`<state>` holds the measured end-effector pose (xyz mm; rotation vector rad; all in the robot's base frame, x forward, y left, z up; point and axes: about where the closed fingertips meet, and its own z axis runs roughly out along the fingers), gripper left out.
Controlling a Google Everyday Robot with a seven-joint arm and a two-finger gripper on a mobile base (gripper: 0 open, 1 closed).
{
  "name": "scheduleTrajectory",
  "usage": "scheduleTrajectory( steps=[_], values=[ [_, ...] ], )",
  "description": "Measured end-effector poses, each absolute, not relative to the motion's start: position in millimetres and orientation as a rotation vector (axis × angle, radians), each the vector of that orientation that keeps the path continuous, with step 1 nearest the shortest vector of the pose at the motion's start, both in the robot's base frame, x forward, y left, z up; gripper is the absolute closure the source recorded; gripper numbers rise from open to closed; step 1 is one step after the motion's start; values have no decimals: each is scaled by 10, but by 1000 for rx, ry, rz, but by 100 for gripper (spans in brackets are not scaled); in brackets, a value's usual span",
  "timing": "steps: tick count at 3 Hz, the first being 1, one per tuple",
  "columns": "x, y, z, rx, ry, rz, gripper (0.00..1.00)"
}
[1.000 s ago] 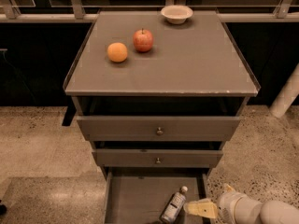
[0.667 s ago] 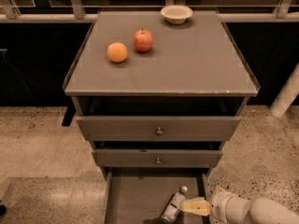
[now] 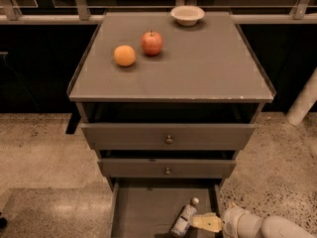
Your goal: Pick blue plastic bottle from bottom drawer and place on counter
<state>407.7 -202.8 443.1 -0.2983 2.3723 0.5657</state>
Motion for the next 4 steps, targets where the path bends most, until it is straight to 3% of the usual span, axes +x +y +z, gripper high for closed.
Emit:
scheduleTrajectory(
  steps=[2,4],
  values=[
    [4275,-1959,3625,-257,2396,659,0],
    [4259,-1943,3562,-207,2371,655,0]
  ],
)
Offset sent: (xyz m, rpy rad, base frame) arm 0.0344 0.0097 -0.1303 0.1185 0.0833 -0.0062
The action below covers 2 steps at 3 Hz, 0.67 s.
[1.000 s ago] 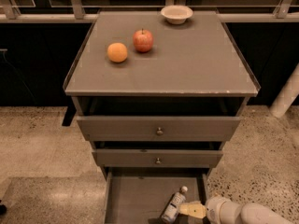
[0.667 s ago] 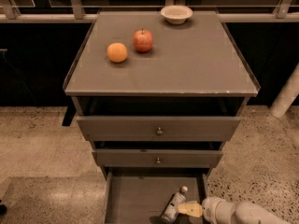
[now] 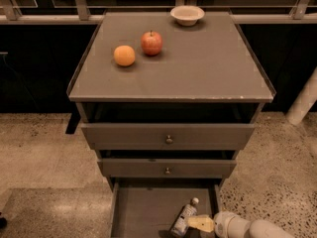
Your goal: Pick blue plastic bottle from bottom drawer and place on counter
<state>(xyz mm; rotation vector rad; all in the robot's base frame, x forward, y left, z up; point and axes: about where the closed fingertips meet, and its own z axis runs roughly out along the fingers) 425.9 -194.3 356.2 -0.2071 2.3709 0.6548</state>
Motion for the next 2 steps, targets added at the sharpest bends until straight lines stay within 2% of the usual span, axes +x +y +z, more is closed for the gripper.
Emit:
scheduleTrajectory(
  steps=[1,2],
  values=[
    [4406,-1865,3377,-149,2328,665,0],
    [4713,-1589,2783,-74,2323,743,0]
  ],
)
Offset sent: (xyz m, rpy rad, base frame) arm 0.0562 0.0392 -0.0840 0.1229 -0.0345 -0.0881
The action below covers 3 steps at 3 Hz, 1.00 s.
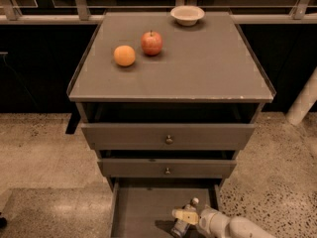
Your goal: Pick blue plastic bottle from bottom drawer and place on counter
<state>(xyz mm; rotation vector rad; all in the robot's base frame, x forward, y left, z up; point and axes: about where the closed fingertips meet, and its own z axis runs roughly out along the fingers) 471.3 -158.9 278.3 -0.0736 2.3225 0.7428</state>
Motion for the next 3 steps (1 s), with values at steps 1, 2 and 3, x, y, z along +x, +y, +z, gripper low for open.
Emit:
scheduleTrajectory(
  steps=[1,2,3],
  values=[
    [4711,-1587,2770,-71,2324,744,0],
    [4678,-1570,2503,-52,2354,745,0],
    [4669,-1603,2251,-37,2383,731,0]
  ],
)
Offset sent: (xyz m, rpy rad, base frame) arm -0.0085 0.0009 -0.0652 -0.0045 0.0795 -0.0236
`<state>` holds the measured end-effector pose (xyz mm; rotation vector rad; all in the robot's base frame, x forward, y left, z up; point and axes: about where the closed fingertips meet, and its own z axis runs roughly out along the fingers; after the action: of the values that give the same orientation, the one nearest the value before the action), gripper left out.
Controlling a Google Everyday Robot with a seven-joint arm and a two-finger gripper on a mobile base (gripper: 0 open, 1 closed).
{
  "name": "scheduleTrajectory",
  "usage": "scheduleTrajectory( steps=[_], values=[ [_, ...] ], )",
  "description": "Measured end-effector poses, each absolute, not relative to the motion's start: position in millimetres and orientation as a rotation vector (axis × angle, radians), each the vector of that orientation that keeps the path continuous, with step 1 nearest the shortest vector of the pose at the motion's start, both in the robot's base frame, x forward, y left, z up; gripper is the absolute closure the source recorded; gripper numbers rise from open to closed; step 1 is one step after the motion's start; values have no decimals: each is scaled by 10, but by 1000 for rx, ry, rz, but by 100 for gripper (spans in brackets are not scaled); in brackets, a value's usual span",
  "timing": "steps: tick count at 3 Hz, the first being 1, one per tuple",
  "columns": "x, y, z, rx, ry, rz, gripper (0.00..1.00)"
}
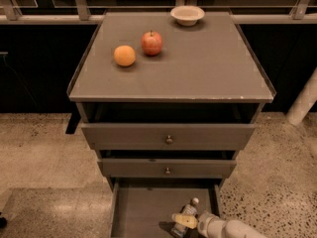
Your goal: Pick blue plastic bottle from bottom drawer and place on counter
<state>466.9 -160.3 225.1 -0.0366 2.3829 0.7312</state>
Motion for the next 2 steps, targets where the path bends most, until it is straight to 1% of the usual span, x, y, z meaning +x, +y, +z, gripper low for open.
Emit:
scheduleTrajectory(
  steps=[2],
  values=[
    [4614,-1710,1775,19,2454,680,0]
  ],
)
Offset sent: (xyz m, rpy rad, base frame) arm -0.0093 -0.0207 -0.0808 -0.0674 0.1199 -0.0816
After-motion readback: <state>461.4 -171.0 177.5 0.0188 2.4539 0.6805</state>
